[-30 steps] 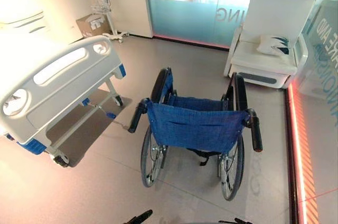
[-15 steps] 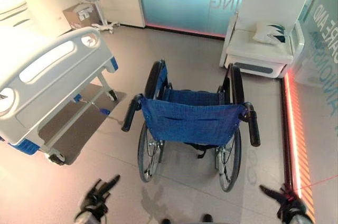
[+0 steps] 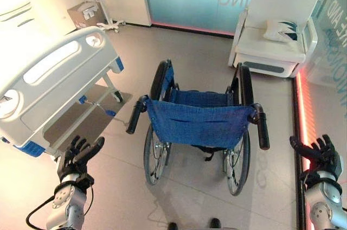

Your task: Push the wheelchair next to the bed

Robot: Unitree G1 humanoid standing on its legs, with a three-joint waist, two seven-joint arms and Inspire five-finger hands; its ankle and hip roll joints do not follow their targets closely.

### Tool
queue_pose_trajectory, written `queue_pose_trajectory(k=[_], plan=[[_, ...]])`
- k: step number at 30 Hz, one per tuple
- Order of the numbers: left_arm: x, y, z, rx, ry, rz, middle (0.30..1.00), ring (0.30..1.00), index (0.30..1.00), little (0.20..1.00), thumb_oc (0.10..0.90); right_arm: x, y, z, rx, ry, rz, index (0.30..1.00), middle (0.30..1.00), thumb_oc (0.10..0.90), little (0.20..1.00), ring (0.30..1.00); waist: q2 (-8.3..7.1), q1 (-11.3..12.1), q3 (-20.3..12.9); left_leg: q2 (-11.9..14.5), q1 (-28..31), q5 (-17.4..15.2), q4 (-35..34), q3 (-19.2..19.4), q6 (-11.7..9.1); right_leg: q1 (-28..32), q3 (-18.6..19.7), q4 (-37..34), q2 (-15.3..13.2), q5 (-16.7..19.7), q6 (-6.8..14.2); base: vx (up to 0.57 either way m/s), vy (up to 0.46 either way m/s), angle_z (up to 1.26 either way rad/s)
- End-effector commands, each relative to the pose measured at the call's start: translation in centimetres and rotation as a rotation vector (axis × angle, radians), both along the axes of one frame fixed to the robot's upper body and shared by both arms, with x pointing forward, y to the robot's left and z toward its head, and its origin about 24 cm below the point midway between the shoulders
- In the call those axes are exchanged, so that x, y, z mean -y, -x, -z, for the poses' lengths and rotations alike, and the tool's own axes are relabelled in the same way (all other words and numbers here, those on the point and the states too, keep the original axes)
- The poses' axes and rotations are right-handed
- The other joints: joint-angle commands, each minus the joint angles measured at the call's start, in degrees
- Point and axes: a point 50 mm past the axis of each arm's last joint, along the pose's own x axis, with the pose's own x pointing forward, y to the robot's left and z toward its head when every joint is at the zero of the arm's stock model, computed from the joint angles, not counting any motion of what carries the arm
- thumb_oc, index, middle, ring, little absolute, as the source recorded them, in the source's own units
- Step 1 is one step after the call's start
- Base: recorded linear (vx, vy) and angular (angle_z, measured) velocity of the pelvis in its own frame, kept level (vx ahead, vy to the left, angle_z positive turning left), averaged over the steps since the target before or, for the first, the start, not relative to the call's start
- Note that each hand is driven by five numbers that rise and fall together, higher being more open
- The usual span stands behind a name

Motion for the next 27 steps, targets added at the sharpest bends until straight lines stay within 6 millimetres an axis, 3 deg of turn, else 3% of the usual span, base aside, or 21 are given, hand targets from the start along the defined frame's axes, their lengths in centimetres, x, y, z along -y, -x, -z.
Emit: queue_pose_trajectory(k=[1, 3, 8, 15, 19, 27], plan=[[-1.0, -2.7, -6.8, 0.259, -0.106, 0.085, 0.9, 0.9, 0.9, 0.9, 0.8, 0.1, -2.0, -5.6, 0.265, 0.055, -0.082, 0.9, 0.9, 0.8, 0.9, 0.9, -1.01, -0.21, -2.5, -0.88, -3.11, 0.54, 0.33, 1.82, 0.17, 0.25, -0.2, 0.16, -2.66, 0.29, 0.78, 0.01, -0.031, -0.01], [0.3, -2.8, -7.4, 0.264, -0.074, 0.21, 0.9, 0.9, 0.9, 0.9, 0.8, -1.4, -2.3, -6.2, 0.29, 0.048, -0.191, 0.9, 0.9, 0.8, 0.9, 0.9, -1.28, 0.1, -2.48, -0.85, -3.22, 0.6, 0.33, 1.8, 0.19, 0.28, -0.46, 0.16, -2.74, 0.16, 0.88, 0.0, -0.042, 0.0], [1.7, -2.7, -8.3, 0.319, 0.111, 0.423, 0.9, 0.9, 0.9, 0.9, 0.8, -2.0, -2.2, -8.1, 0.36, 0.031, -0.313, 0.9, 0.9, 0.8, 0.9, 0.9, -1.27, 0.14, -2.36, -0.65, -3.09, 0.58, 0.33, 2.47, 0.05, 0.42, -0.63, 0.16, -2.71, 0.07, 1.18, 0.0, 0.0, 0.0], [1.7, -2.7, -10.0, 0.434, 0.229, 0.413, 0.9, 0.9, 0.9, 0.9, 0.8, -2.8, -2.1, -11.0, 0.495, 0.047, -0.407, 0.9, 0.9, 0.8, 0.9, 0.9, -1.26, -0.23, -2.78, -0.65, -2.87, 0.03, 0.33, 2.91, -0.07, 0.42, 0.07, 0.16, -2.63, -0.42, 1.52, 0.0, 0.008, -0.03], [2.8, -2.9, -11.5, 0.55, 0.335, 0.486, 0.9, 0.9, 0.9, 0.9, 0.8, -3.6, -2.0, -11.9, 0.538, 0.035, -0.468, 0.9, 0.9, 0.8, 0.9, 0.9, -1.5, -0.21, -3.23, -0.55, -3.28, 0.47, 0.33, 3.1, -0.23, 0.01, 0.2, 0.16, -2.65, -0.05, 1.55, 0.0, 0.001, -0.05], [4.3, -3.4, -11.4, 0.445, 0.325, 0.598, 0.9, 0.9, 0.9, 0.9, 0.8, -5.0, -2.1, -12.6, 0.554, -0.003, -0.541, 0.9, 0.9, 0.8, 0.9, 0.9, -1.45, -0.29, -3.47, -0.74, -3.2, -0.02, 0.33, 3.12, -0.23, 0.05, 0.32, 0.16, -2.79, -0.36, 1.94, 0.0, 0.0, 0.0]])
